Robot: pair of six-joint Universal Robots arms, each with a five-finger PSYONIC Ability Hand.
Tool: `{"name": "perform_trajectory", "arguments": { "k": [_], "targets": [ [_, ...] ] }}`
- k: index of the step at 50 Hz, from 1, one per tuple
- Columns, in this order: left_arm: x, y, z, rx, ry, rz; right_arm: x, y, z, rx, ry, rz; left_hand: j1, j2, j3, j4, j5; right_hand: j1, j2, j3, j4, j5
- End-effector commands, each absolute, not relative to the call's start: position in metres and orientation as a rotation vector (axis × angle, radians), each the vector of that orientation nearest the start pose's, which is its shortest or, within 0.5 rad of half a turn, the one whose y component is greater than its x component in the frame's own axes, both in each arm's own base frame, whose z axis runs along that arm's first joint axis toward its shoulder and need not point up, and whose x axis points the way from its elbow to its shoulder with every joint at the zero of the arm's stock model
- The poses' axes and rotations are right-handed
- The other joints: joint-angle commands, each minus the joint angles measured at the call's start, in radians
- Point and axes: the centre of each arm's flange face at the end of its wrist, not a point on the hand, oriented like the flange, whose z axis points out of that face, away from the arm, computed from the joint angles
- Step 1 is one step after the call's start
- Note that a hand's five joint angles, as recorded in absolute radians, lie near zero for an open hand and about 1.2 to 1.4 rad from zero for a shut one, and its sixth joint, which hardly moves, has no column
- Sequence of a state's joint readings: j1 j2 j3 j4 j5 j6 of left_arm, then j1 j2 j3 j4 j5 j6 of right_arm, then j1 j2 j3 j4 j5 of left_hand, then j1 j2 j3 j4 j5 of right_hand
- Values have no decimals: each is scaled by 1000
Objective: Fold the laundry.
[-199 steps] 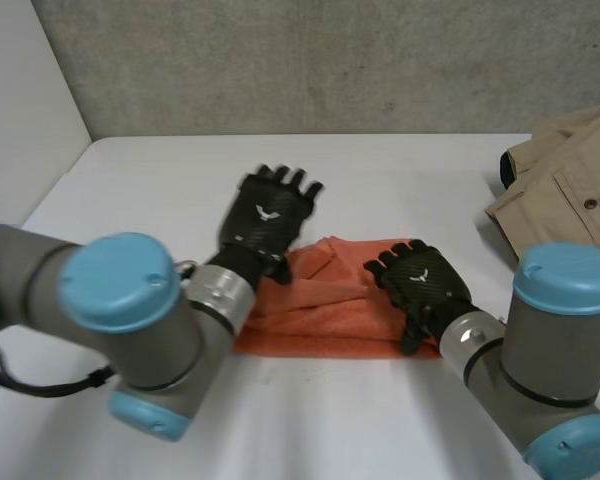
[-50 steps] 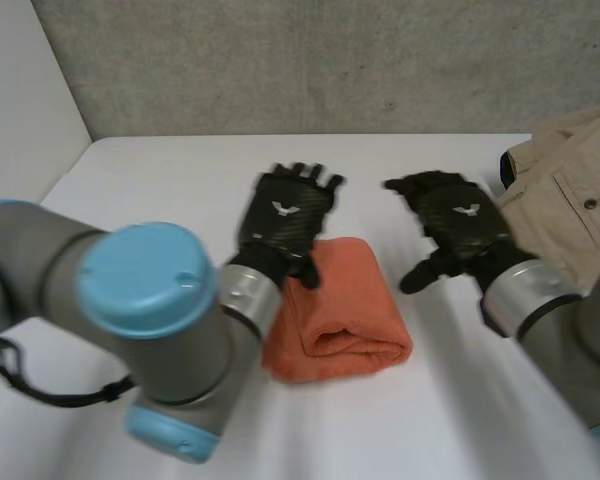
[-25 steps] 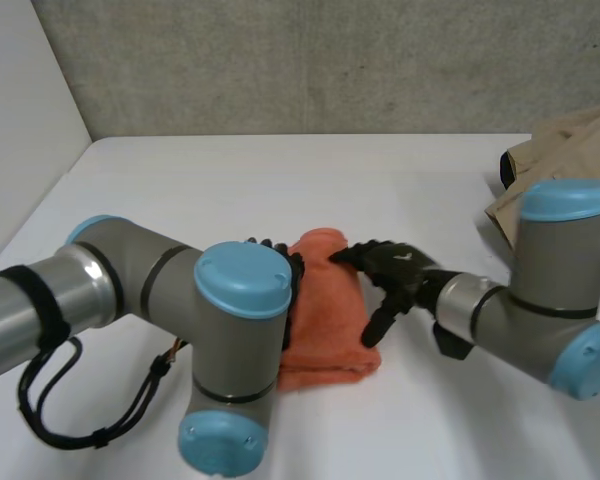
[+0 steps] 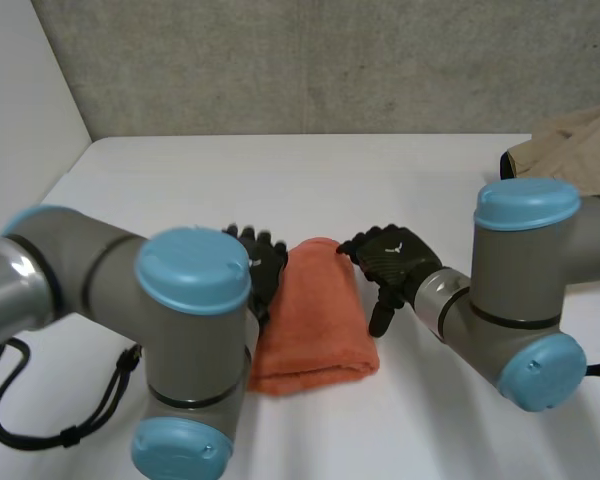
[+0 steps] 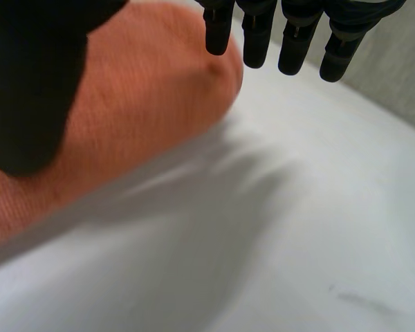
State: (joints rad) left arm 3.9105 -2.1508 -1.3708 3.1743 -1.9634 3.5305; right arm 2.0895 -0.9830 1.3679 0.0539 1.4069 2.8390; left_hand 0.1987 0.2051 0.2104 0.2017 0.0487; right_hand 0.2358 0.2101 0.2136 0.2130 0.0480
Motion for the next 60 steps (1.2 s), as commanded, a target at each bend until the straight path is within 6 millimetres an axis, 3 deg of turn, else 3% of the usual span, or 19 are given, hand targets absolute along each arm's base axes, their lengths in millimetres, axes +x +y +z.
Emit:
{"name": "perform_trajectory", "arguments": {
  "k": [1,3,9,13,15,19,31,39,42,45,46,52,60],
  "targets": [
    [-344,-187,234,1120,2167,-2075,310,-237,189,-1084,2063,-1675,15,8,3,12,-10,-61,-36,-39,-38,-48],
    [-344,-186,243,1148,2160,-2121,309,-220,192,-1098,1997,-1720,12,6,0,9,-13,-61,-36,-39,-38,-48],
    [-333,-204,252,1155,2189,-2160,313,-176,157,-1242,1875,-1749,21,14,9,18,-4,-61,-36,-39,-38,-48],
    [-332,-211,248,1159,2302,-2195,316,-162,143,-1284,1817,-1773,32,26,21,29,8,-61,-36,-39,-38,-48],
    [-330,-216,247,1123,2363,-2208,320,-161,120,-1327,1822,-1755,35,29,24,32,11,-61,-36,-39,-38,-48],
    [-329,-218,245,1090,2405,-2207,324,-166,107,-1365,1809,-1776,35,29,24,32,11,-61,-36,-39,-38,-48],
    [-329,-217,241,1094,2420,-2193,337,-186,104,-1362,1729,-1885,35,29,24,32,11,272,297,294,294,285],
    [-328,-215,236,1097,2432,-2176,345,-196,98,-1360,1723,-1887,35,29,24,32,11,333,359,356,356,347],
    [-328,-214,233,1102,2439,-2166,348,-199,97,-1358,1719,-1892,35,29,24,32,11,497,523,519,520,510],
    [-327,-214,234,1102,2439,-2166,351,-205,102,-1340,1705,-1921,35,29,24,32,11,1107,1133,1129,1130,1120],
    [-327,-213,233,1103,2440,-2163,352,-206,103,-1329,1702,-1927,35,29,24,32,11,1160,1186,1182,1183,1173],
    [-326,-213,237,1097,2431,-2178,359,-223,123,-1276,1668,-2004,35,29,24,32,11,1160,1186,1183,1183,1174],
    [-326,-213,241,1092,2420,-2196,333,-261,142,-1210,1740,-2089,35,29,24,32,11,1160,1186,1183,1183,1174]
  ]
}}
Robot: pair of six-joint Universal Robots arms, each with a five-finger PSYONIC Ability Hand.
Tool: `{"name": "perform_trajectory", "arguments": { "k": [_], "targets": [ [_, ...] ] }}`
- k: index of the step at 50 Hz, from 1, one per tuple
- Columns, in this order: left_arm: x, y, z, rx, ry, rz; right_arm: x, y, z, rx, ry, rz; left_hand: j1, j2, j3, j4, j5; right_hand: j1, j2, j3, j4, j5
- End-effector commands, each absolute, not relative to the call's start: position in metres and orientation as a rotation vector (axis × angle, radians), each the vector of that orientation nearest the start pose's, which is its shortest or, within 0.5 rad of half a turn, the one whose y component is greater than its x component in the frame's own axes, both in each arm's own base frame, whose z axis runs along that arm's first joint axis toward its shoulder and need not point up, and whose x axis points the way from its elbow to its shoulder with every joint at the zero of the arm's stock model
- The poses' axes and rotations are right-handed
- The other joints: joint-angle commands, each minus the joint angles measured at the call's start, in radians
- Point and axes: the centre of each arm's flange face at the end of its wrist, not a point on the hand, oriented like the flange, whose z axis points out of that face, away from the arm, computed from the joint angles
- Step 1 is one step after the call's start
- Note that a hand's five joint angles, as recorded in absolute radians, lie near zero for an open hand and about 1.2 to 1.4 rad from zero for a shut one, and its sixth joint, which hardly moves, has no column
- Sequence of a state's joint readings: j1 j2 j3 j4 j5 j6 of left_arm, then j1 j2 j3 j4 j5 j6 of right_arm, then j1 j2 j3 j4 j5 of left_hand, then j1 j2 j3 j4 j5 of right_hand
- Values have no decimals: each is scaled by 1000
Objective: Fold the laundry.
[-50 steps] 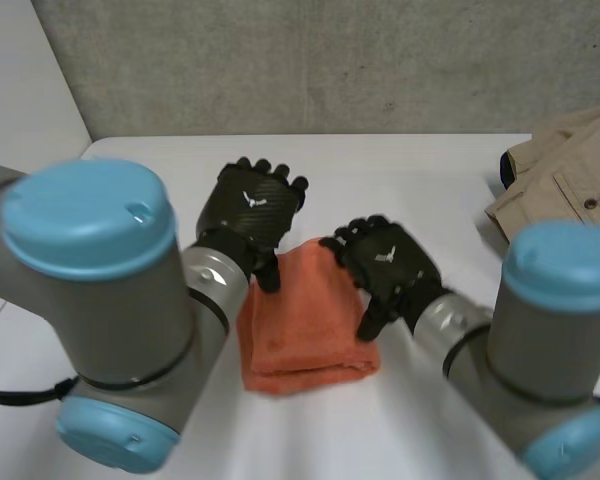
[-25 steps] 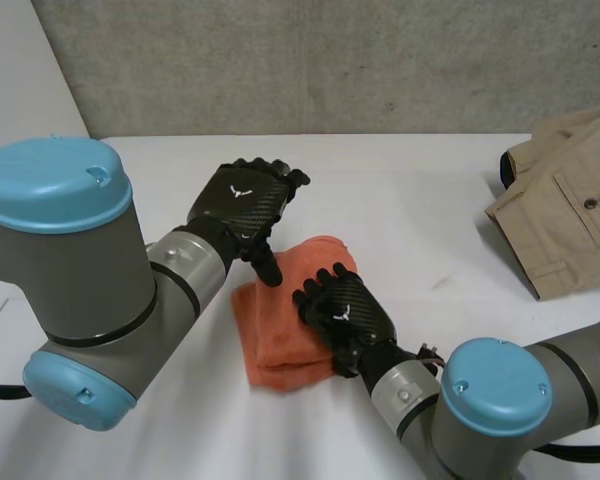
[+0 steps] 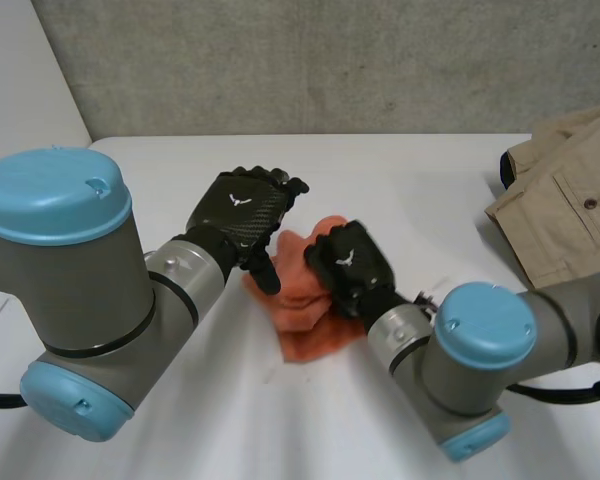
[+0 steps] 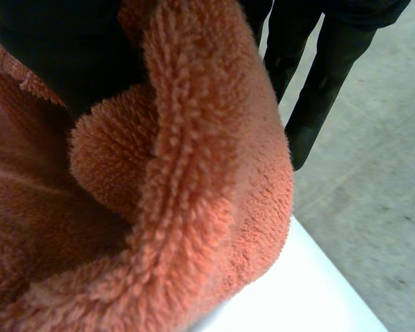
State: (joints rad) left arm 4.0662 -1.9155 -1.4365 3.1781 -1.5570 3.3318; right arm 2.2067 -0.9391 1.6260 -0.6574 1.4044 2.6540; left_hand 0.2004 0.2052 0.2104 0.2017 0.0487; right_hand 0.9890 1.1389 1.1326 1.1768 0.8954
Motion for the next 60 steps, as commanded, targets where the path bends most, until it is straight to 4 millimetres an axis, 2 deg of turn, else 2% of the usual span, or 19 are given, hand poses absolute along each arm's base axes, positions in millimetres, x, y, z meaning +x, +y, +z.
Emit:
{"name": "perform_trajectory", "arguments": {
  "k": [1,5,14,16,18,22,26,35,46,60],
  "targets": [
    [-326,-212,243,1093,2416,-2203,330,-264,146,-1203,1740,-2099,34,29,24,32,11,407,257,264,219,326],
    [-325,-211,244,1091,2413,-2207,319,-272,150,-1231,1742,-2047,31,26,21,29,8,407,257,264,219,326],
    [-324,-209,240,1096,2430,-2184,311,-259,135,-1279,1844,-1873,28,23,18,27,5,407,257,264,219,326],
    [-323,-208,236,1100,2439,-2168,303,-260,131,-1268,1903,-1834,28,23,18,27,5,61,-89,-83,-127,-20],
    [-323,-207,235,1102,2442,-2164,296,-259,126,-1265,1960,-1782,28,23,18,27,5,-461,-611,-605,-649,-542],
    [-322,-208,235,1100,2443,-2161,288,-255,123,-1274,2024,-1713,25,20,15,24,2,-557,-707,-701,-745,-638],
    [-322,-207,234,1100,2445,-2159,286,-251,128,-1283,2028,-1704,25,20,15,24,2,-607,-757,-751,-795,-688],
    [-323,-206,233,1108,2447,-2156,287,-244,124,-1297,2015,-1684,22,17,12,21,-1,-652,-801,-795,-839,-733],
    [-322,-205,230,1112,2456,-2142,293,-257,117,-1318,1963,-1777,19,14,9,18,-4,-552,-702,-695,-740,-633],
    [-322,-204,228,1117,2462,-2132,295,-262,104,-1356,1970,-1770,16,11,6,15,-7,-560,-710,-704,-748,-641]
  ]
}}
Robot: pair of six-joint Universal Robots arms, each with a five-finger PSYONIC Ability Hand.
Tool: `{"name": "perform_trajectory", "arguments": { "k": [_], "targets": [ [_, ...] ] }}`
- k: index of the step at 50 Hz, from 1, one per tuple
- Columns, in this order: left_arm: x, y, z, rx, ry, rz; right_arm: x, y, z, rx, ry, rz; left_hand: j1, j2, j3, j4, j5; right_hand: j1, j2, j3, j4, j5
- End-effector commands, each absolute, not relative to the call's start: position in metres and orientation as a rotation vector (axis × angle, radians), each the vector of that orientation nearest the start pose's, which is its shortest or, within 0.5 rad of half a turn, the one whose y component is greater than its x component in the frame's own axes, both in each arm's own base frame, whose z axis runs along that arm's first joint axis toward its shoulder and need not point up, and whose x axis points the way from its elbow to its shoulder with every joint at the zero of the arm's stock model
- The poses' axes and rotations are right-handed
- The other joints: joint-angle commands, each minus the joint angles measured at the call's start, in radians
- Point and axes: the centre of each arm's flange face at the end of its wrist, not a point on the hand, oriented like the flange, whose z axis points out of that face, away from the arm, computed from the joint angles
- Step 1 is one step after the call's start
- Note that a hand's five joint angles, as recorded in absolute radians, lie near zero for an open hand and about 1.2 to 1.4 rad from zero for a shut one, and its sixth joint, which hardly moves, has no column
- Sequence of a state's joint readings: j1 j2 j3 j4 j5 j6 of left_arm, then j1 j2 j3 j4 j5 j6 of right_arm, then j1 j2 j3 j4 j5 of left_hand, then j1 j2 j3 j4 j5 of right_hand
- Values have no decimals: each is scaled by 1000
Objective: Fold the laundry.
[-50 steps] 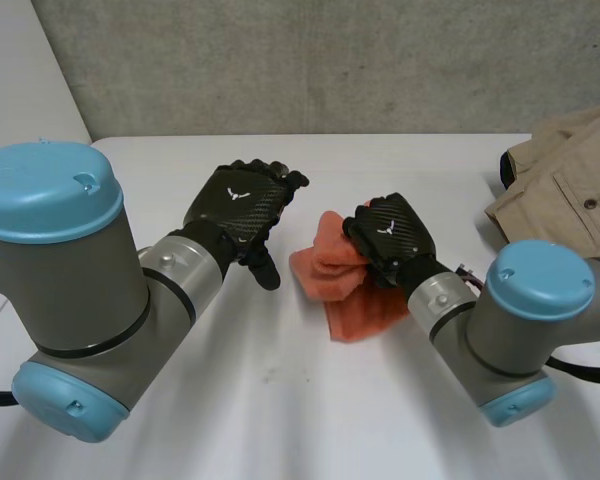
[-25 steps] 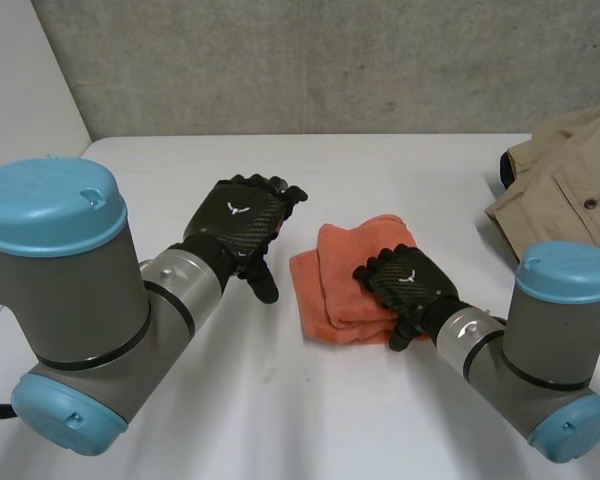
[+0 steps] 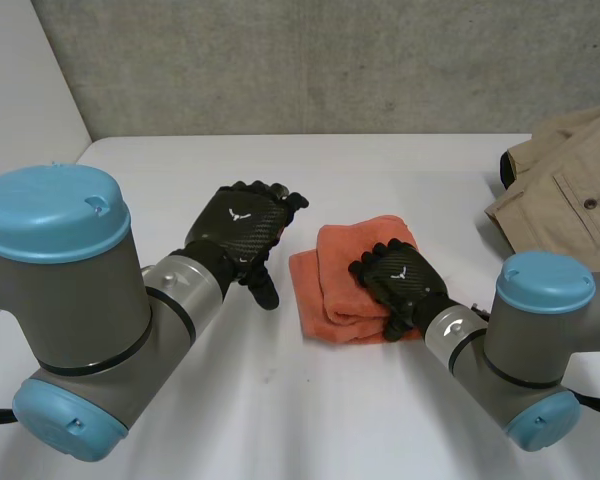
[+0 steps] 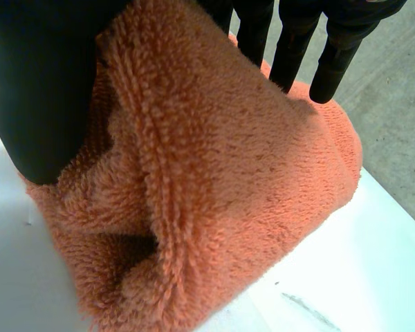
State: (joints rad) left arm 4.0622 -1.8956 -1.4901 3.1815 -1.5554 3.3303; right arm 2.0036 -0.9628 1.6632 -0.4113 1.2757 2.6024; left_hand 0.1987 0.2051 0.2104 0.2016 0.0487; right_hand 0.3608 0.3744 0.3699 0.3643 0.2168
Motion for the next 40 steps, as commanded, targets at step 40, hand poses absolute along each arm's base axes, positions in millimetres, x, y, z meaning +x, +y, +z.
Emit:
{"name": "perform_trajectory", "arguments": {
  "k": [40],
  "targets": [
    [-323,-201,232,1124,2453,-2149,194,-419,278,-948,1716,-2663,24,17,12,21,-1,1035,1022,1026,1032,1005]
  ]
}}
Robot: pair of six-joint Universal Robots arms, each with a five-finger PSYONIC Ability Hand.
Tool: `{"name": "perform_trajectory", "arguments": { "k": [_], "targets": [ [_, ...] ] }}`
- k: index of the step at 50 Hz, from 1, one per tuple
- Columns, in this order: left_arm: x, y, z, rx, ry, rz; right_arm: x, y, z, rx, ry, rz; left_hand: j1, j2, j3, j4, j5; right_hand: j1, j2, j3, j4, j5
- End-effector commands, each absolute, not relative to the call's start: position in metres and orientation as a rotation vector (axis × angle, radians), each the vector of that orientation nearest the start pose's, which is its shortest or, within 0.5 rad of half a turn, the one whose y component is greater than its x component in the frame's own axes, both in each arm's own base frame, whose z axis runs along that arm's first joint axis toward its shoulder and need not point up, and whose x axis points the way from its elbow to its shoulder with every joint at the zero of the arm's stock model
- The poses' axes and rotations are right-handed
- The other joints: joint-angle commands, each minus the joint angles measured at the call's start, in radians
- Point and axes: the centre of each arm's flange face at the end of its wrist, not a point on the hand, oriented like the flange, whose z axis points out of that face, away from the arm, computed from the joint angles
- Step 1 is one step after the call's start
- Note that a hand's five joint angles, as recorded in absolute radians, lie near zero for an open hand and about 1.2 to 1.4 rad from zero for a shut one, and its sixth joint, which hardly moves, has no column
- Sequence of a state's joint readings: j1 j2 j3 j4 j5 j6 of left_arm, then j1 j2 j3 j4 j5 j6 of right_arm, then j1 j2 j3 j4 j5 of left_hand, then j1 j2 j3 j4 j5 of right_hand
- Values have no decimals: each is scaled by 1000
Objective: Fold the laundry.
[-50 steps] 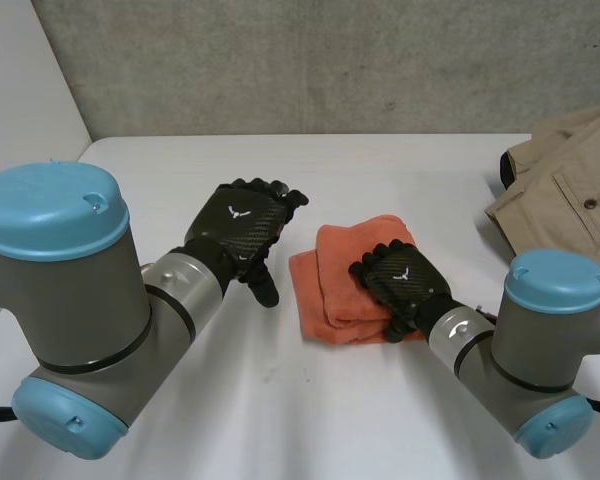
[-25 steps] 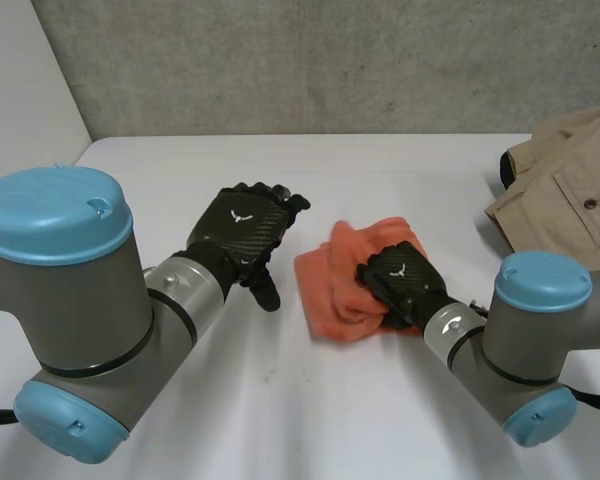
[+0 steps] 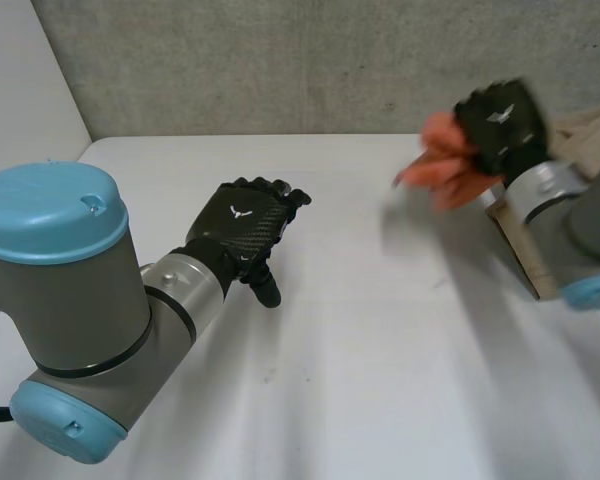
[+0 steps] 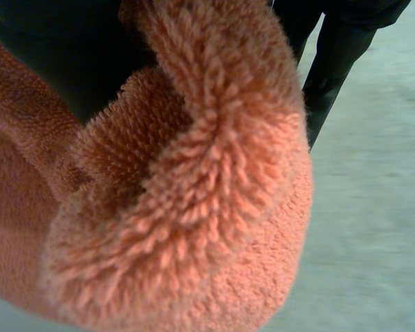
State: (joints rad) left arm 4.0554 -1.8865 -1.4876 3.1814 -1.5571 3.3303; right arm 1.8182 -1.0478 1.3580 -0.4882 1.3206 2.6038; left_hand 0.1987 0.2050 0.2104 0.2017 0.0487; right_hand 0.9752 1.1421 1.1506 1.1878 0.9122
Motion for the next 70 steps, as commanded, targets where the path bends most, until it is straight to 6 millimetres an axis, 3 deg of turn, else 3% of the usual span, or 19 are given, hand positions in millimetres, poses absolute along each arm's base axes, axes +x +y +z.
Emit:
{"name": "perform_trajectory", "arguments": {
  "k": [1,7,12,19,20,28,37,47,57,60,62,65,70],
  "targets": [
    [-323,-200,232,1126,2451,-2151,186,-425,282,-932,1702,-2684,24,17,12,21,-1,421,254,246,209,310],
    [-323,-200,232,1124,2453,-2152,127,-456,293,-803,1554,-2764,24,17,12,21,-1,421,254,246,209,310],
    [-324,-199,232,1127,2454,-2150,103,-459,262,-841,1549,-2649,24,17,12,21,-1,421,254,246,209,310],
    [-321,-198,225,1124,2478,-2121,69,-463,224,-973,1492,-2670,24,17,12,21,-1,421,254,246,209,310],
    [-321,-199,225,1122,2478,-2121,63,-467,210,-985,1488,-2680,24,17,12,21,-1,421,254,246,209,310],
    [-322,-200,225,1118,2470,-2134,52,-484,176,-956,1543,-2651,27,20,15,24,2,421,254,246,209,310],
    [-322,-199,224,1122,2473,-2130,39,-513,177,-860,1611,-2661,27,20,15,24,2,421,254,246,209,310],
    [-321,-199,223,1120,2478,-2121,29,-549,161,-746,1733,-2609,29,23,18,26,5,421,254,246,209,310],
    [-321,-199,223,1119,2476,-2123,26,-553,139,-709,1804,-2552,29,23,18,27,5,421,254,246,209,310],
    [-321,-199,223,1120,2478,-2121,25,-550,141,-683,1828,-2550,29,23,18,27,5,-298,-465,-473,-510,-409],
    [-321,-198,223,1122,2476,-2123,22,-545,153,-631,1860,-2571,29,23,18,27,5,-642,-809,-817,-854,-753],
    [-321,-198,224,1121,2475,-2125,18,-540,170,-585,1877,-2612,29,23,18,27,5,-801,-968,-976,-1013,-912],
    [-321,-198,226,1123,2470,-2135,19,-523,203,-545,1913,-2616,29,23,18,27,5,-801,-968,-976,-1013,-912]
  ]
}}
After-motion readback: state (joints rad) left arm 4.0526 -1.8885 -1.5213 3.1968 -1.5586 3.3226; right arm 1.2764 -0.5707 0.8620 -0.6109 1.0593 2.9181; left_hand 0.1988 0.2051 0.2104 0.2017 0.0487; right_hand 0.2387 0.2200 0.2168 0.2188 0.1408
